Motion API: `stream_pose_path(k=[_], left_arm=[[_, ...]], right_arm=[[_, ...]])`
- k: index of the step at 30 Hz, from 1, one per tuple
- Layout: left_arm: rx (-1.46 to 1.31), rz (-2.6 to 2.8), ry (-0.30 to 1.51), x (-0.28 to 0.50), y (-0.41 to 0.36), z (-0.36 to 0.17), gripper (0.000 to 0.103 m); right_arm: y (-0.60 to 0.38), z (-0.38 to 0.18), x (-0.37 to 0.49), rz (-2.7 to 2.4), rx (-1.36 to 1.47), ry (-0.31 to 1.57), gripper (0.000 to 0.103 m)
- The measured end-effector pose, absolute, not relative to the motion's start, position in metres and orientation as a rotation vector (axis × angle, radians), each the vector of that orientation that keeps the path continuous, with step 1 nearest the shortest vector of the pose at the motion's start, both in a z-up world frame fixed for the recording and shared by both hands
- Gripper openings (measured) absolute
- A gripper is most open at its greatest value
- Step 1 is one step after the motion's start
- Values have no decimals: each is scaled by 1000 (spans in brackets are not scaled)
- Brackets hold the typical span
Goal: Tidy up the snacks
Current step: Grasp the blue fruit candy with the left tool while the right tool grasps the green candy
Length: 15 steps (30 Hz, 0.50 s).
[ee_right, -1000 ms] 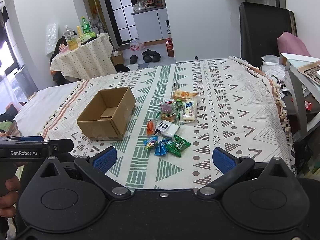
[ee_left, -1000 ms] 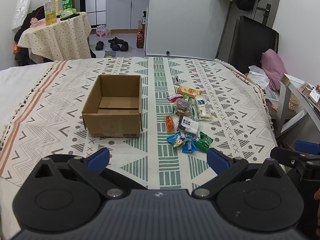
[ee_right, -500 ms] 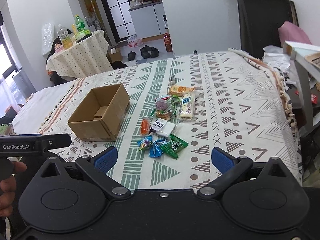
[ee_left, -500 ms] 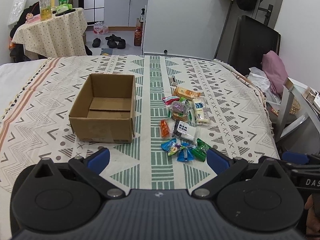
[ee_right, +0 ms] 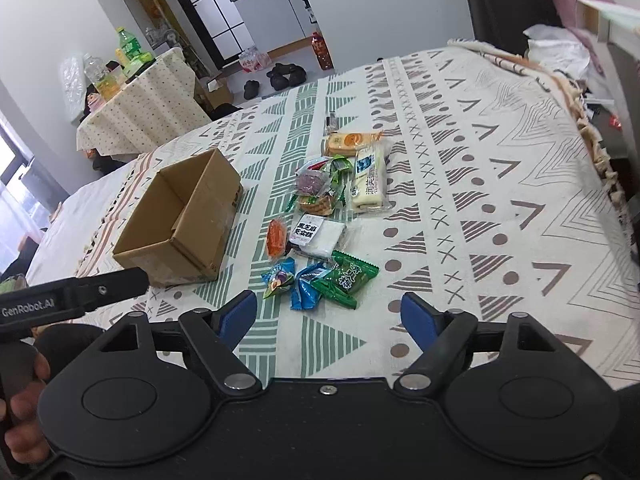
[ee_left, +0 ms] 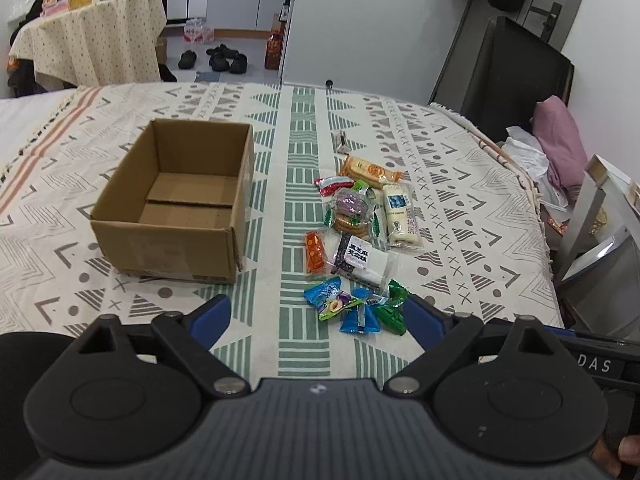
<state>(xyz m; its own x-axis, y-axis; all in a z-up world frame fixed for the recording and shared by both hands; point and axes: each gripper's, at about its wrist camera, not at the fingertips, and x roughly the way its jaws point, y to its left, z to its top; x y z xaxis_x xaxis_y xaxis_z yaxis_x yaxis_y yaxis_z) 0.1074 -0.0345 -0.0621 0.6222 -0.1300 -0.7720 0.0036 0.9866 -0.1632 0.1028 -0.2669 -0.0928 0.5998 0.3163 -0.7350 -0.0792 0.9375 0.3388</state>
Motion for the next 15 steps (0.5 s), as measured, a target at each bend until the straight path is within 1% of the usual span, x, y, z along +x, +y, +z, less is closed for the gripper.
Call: stream_pose_path(k=[1, 6, 11, 15], left_arm=[[-151, -77, 901, 111, -36, -65, 92], [-163, -70, 921, 128, -38, -79, 86], [-177, -59, 963, 147, -41, -100, 74], [-202, -59, 1001, 163, -42, -118, 65]], right_arm=[[-267, -96, 107, 233, 292, 909, 73], [-268, -108, 123, 232, 309, 934, 72], [-268, -123, 141, 232, 330, 963, 65], [-268, -138, 155, 225, 355, 1000, 57]])
